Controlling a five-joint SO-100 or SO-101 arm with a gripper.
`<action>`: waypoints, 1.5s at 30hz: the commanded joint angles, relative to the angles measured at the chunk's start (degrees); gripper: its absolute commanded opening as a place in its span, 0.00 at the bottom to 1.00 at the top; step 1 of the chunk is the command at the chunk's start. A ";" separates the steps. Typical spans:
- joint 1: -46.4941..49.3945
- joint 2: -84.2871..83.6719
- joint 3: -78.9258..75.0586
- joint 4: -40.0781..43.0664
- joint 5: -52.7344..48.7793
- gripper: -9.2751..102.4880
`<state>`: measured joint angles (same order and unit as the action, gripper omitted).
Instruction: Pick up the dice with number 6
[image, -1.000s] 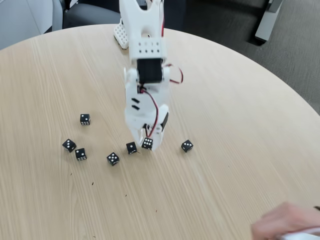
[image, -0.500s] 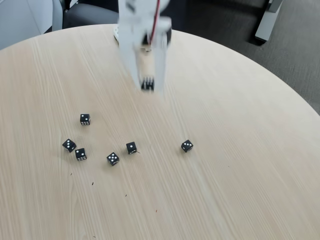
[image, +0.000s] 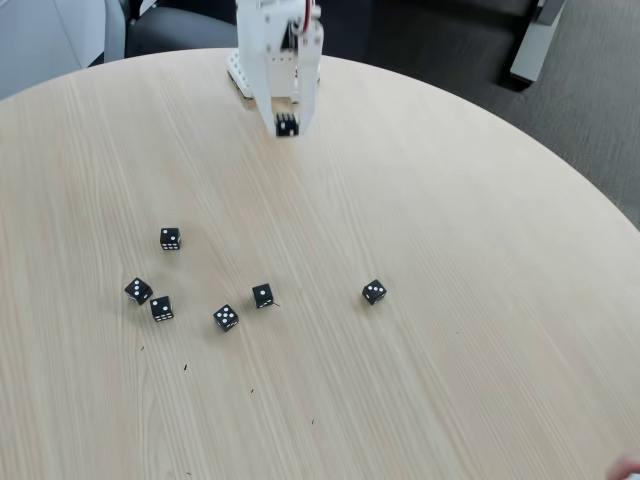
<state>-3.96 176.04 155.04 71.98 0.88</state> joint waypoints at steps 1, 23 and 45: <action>0.00 3.96 6.68 -3.43 -4.57 0.08; -0.09 5.27 16.70 -5.63 6.15 0.08; -0.09 5.27 17.14 -5.63 10.90 0.08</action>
<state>-4.31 180.70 172.44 66.18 11.43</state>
